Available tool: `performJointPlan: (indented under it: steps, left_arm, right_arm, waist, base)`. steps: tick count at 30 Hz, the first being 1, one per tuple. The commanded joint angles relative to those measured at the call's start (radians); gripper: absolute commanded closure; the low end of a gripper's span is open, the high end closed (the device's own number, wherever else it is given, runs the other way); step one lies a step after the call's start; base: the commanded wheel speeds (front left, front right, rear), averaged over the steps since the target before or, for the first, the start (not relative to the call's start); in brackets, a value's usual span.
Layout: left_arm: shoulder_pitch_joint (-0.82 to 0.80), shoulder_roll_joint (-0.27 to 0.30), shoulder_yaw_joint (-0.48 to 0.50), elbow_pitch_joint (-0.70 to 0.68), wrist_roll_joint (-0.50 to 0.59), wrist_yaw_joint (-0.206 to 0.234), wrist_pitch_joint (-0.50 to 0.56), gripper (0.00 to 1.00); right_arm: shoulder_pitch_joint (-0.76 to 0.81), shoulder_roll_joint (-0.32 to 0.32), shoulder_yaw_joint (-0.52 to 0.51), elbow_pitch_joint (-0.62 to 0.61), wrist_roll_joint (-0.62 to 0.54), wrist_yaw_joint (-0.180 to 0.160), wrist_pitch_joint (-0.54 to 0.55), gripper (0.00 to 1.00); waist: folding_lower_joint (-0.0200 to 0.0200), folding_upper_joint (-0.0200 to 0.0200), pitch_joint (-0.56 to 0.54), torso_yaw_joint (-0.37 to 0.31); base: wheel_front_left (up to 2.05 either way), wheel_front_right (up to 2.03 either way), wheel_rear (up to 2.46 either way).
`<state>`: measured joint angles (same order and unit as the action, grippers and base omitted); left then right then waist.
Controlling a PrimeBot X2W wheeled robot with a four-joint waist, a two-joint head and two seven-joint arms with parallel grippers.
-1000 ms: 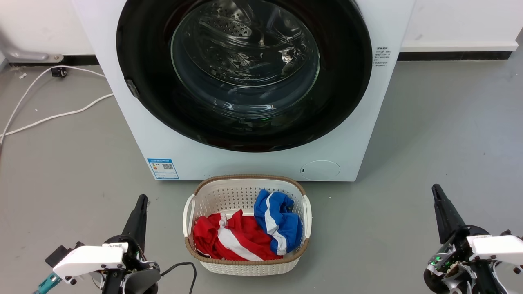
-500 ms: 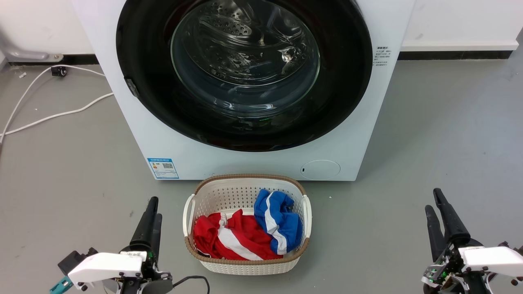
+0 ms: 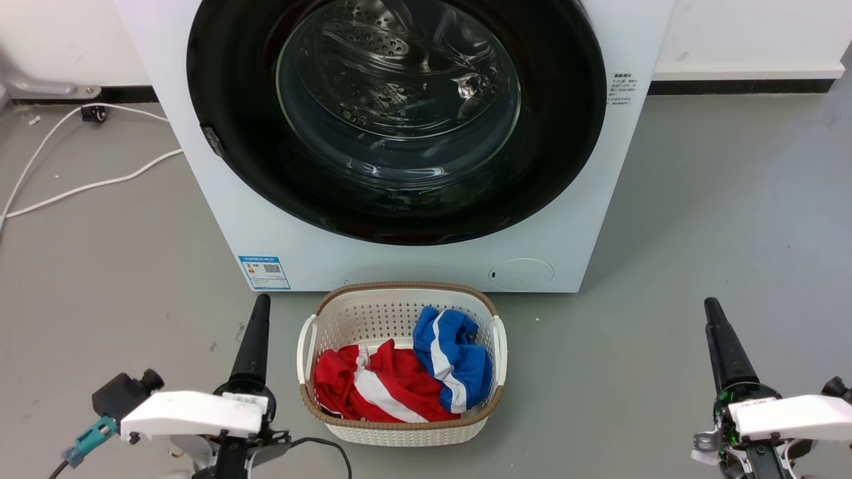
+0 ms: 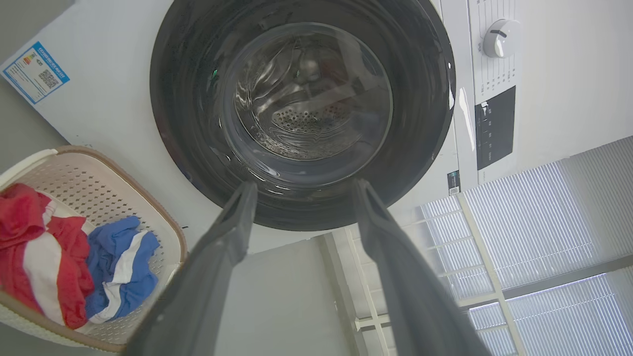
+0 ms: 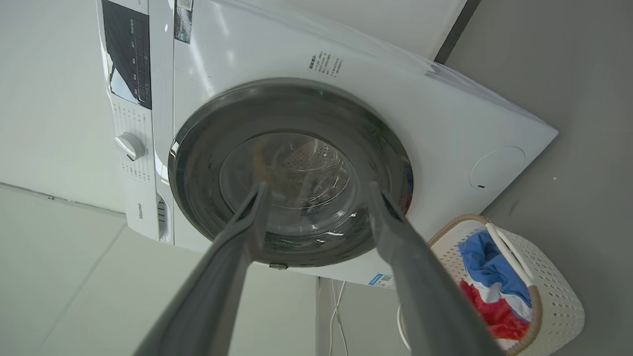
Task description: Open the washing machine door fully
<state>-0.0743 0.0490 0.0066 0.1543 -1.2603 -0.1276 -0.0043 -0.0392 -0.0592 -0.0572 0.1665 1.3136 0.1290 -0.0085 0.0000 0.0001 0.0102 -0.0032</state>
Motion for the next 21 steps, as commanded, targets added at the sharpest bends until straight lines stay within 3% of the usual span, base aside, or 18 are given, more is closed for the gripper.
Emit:
performJointPlan:
  steps: [1,21]
  left_arm:
    - [-0.035,0.002,-0.011,-0.027,0.06,-0.001,-0.012,0.0]
    - [-0.05,0.045,-0.069,-0.059,0.503,0.002,-0.083,0.0]
  right_arm:
    - [-0.009,-0.005,0.003,-0.028,-0.059,0.001,-0.012,0.0]
    - [0.024,0.001,0.02,-0.091,-0.562,0.001,-0.056,0.0]
  waist:
    - [0.0,-0.0001,0.001,0.0]
    - [0.0,-0.0001,0.003,-0.003]
  base:
    - [0.0,0.0,0.0]
    - [0.0,0.0,0.0]
